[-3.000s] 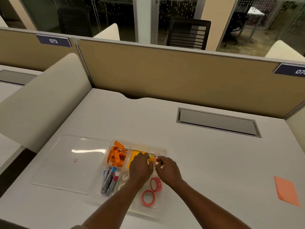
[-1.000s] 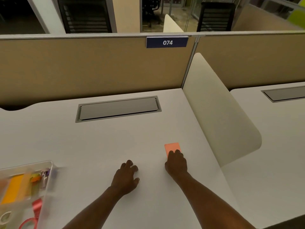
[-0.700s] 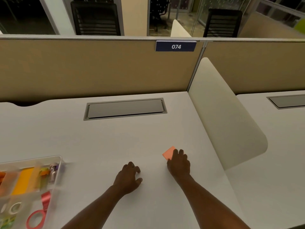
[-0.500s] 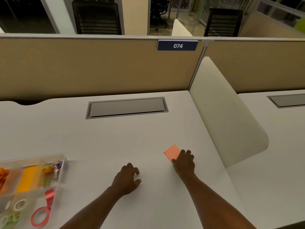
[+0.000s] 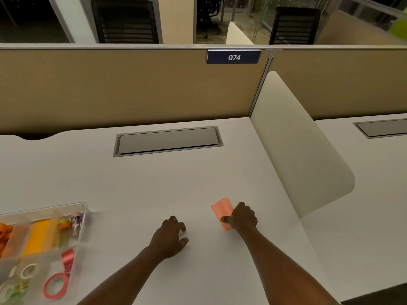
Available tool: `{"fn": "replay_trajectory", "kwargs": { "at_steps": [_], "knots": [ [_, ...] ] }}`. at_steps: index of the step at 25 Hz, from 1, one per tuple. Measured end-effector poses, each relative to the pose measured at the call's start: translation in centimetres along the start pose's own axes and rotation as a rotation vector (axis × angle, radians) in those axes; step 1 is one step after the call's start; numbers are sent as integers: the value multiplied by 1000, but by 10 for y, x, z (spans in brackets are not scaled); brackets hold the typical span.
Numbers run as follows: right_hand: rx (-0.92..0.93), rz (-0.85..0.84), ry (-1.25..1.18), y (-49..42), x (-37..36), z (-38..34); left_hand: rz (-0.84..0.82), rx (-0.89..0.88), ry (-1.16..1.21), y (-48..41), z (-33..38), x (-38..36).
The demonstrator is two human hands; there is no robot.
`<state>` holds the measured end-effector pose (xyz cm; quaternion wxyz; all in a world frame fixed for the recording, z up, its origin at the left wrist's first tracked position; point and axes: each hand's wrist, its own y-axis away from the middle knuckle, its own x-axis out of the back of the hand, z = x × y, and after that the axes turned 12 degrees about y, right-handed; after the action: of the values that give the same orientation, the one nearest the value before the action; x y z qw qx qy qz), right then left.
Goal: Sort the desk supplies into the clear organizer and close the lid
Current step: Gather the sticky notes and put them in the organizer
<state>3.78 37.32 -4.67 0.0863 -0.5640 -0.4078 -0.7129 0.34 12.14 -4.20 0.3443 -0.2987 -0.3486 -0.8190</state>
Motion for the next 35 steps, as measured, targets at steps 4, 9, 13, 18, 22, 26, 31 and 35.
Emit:
{"fn": "replay_trajectory", "kwargs": {
  "at_steps": [4,9,13,18,22,26,31,35],
  "knots": [
    [80,-38,-4,2,-1,-3,4,31,53,-3,4,-2],
    [350,-66,-343,13,-7,-14,87,106,282,-9,12,5],
    [510,-196,-696,43,2,-32,270,192,586,-8,24,28],
    [618,-323,-729,73,17,-72,356,164,758,2,12,73],
    [627,-362,-812,93,19,-105,454,192,865,23,-9,102],
    [557,-319,-921,116,22,-141,539,257,1005,50,-49,120],
    [759,-123,-613,146,15,-187,630,260,635,80,-93,133],
    [976,11,-253,170,5,-231,644,35,141,97,-118,151]
  ]
}}
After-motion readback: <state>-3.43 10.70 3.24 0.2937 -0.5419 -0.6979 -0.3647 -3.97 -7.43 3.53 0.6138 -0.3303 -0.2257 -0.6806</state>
